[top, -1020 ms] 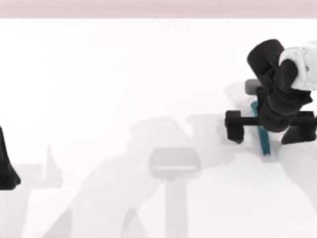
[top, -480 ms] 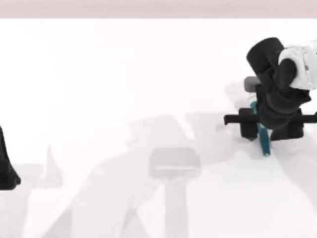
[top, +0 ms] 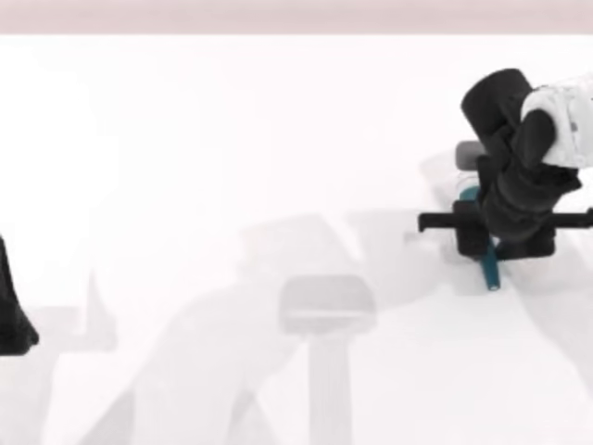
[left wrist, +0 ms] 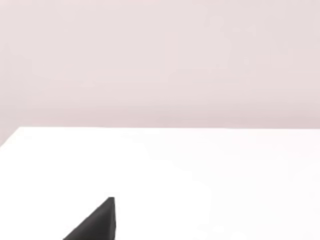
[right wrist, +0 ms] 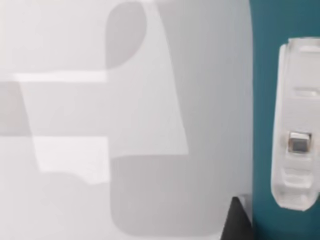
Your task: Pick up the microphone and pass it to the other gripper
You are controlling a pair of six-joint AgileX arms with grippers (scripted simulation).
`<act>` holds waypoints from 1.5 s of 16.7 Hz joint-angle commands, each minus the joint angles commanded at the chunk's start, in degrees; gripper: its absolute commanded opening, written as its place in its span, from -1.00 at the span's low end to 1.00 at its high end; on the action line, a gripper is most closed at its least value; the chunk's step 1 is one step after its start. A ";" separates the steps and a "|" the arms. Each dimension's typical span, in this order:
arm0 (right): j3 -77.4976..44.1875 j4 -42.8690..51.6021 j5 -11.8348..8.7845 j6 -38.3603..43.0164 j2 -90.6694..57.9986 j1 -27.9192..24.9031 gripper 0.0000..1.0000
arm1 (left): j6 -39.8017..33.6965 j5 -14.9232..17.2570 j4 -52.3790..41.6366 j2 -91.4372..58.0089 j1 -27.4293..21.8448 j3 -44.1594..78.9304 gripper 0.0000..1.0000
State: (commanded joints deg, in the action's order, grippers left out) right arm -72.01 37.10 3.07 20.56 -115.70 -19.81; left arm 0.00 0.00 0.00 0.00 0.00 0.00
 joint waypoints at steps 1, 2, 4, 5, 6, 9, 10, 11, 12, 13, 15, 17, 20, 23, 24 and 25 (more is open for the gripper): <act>0.21 -1.20 -0.45 -0.33 0.24 -0.05 -1.00 | 0.00 0.00 0.00 0.00 0.00 0.00 1.00; 0.55 -2.98 -1.12 -0.79 0.59 -0.09 -1.00 | 0.00 0.00 0.00 0.00 0.00 0.00 1.00; 1.68 -8.17 -3.01 -2.04 1.65 -0.11 -1.00 | 0.00 0.00 0.00 0.00 0.00 0.00 1.00; 2.51 -11.55 -4.20 -2.82 2.36 -0.08 -1.00 | 0.00 0.00 0.00 0.00 0.00 0.00 1.00; 3.49 -15.41 -5.52 -3.69 3.15 -0.05 -1.00 | 0.00 0.00 0.00 0.00 0.00 0.00 1.00; 7.20 -29.41 -10.13 -6.69 5.79 0.08 -1.00 | 0.00 0.00 0.00 0.00 0.00 0.00 1.00; 8.66 -34.68 -11.81 -7.81 6.80 0.12 -1.00 | 0.00 0.00 0.00 0.00 0.00 0.00 1.00; 10.20 -40.13 -13.54 -8.96 7.91 0.16 -1.00 | 0.00 0.00 0.00 0.00 0.00 0.00 1.00; 11.80 -45.64 -15.28 -10.14 9.14 0.21 -1.00 | 0.00 0.00 0.00 0.00 0.00 0.00 1.00; 13.41 -51.09 -17.00 -11.31 10.45 0.28 -1.00 | 0.00 0.00 0.00 0.00 0.00 0.00 1.00; 16.45 -61.42 -20.29 -13.62 13.20 0.40 -1.00 | 0.00 0.00 0.00 0.00 0.00 0.00 1.00; 19.05 -70.26 -23.23 -15.77 15.95 0.50 -1.00 | 0.00 0.00 0.00 0.00 0.00 0.00 1.00; 21.80 -79.13 -26.55 -18.35 19.62 0.66 -1.00 | 0.00 0.00 0.00 0.00 0.00 0.00 1.00; 22.95 -82.64 -28.01 -19.55 21.53 0.76 -1.00 | 0.00 0.00 0.00 0.00 0.00 0.00 1.00; 22.95 -82.64 -28.01 -19.55 21.54 0.76 -1.00 | 0.00 0.00 0.00 0.00 0.00 0.00 1.00; 22.95 -82.64 -28.01 -19.55 21.54 0.76 -1.00 | 0.00 0.00 0.00 0.00 0.00 0.00 1.00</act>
State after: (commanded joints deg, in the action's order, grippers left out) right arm -49.06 -45.55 -24.94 1.01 -94.17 -19.05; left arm 0.00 0.00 0.00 0.00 0.00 0.00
